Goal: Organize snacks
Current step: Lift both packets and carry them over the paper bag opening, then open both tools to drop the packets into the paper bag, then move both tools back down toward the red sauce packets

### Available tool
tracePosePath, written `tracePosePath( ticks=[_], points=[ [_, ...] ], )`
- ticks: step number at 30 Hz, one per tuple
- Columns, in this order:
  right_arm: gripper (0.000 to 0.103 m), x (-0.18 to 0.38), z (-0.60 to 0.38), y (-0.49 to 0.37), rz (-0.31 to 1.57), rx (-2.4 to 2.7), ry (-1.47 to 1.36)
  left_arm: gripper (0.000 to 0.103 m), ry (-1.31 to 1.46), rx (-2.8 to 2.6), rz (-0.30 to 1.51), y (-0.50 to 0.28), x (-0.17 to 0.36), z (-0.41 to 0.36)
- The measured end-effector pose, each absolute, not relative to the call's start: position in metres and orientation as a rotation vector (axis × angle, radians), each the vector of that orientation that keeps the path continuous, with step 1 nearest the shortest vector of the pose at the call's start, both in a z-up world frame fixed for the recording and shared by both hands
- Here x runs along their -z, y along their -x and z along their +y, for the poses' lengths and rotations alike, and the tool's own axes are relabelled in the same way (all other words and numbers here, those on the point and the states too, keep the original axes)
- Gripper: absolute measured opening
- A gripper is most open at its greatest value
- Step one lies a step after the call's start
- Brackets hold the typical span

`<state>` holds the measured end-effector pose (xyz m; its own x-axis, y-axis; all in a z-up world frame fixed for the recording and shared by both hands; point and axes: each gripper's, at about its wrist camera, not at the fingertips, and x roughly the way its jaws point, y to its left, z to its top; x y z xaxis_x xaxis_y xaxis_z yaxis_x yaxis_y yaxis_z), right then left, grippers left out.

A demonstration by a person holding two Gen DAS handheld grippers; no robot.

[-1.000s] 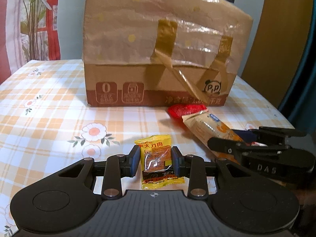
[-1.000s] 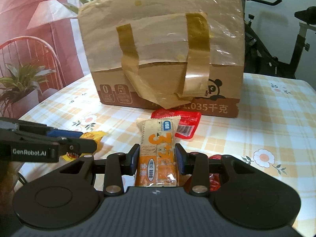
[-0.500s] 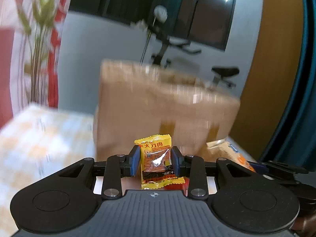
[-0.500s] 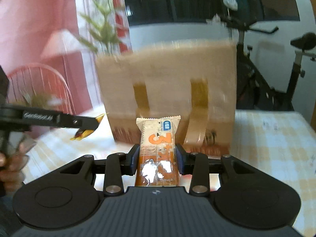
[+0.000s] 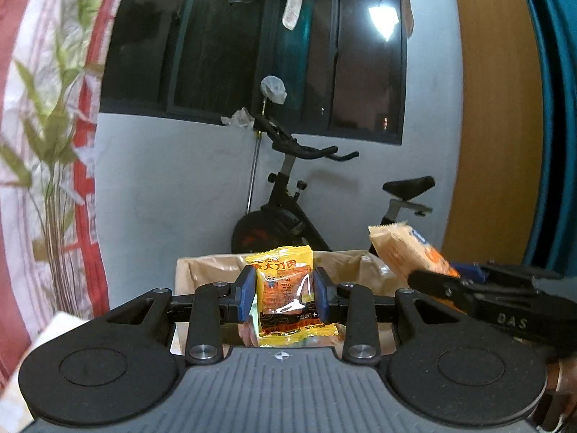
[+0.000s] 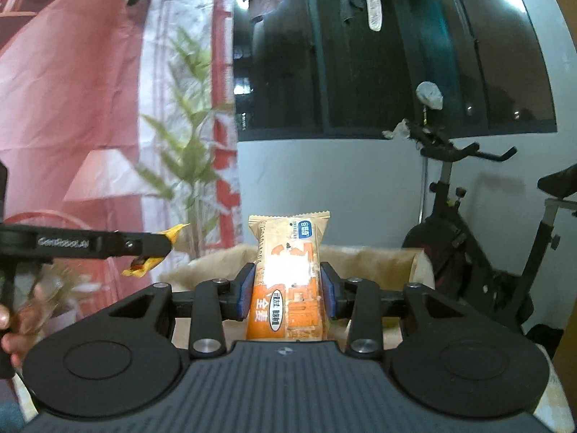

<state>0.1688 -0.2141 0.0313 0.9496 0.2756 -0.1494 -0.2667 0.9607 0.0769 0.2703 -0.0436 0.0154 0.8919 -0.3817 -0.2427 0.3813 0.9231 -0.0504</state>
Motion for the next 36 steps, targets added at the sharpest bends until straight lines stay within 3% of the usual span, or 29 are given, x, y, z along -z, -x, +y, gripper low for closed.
tracePosePath(
  ticks=[15, 18, 36],
  points=[
    [0.041, 0.002, -0.245, -0.247, 0.332, -0.157, -0.131, 0.040, -0.041, 0.265, 0.349, -0.335, 0.008, -0.052],
    [0.043, 0.002, -0.248, -0.242, 0.322, -0.165, -0.151, 0.057, -0.004, 0.256, 0.350, -0.331, 0.008, -0.043],
    [0.045, -0.005, -0.276, -0.136, 0.271, -0.190, -0.176, 0.059, 0.066, 0.230, 0.335, -0.247, 0.023, 0.007]
  ],
)
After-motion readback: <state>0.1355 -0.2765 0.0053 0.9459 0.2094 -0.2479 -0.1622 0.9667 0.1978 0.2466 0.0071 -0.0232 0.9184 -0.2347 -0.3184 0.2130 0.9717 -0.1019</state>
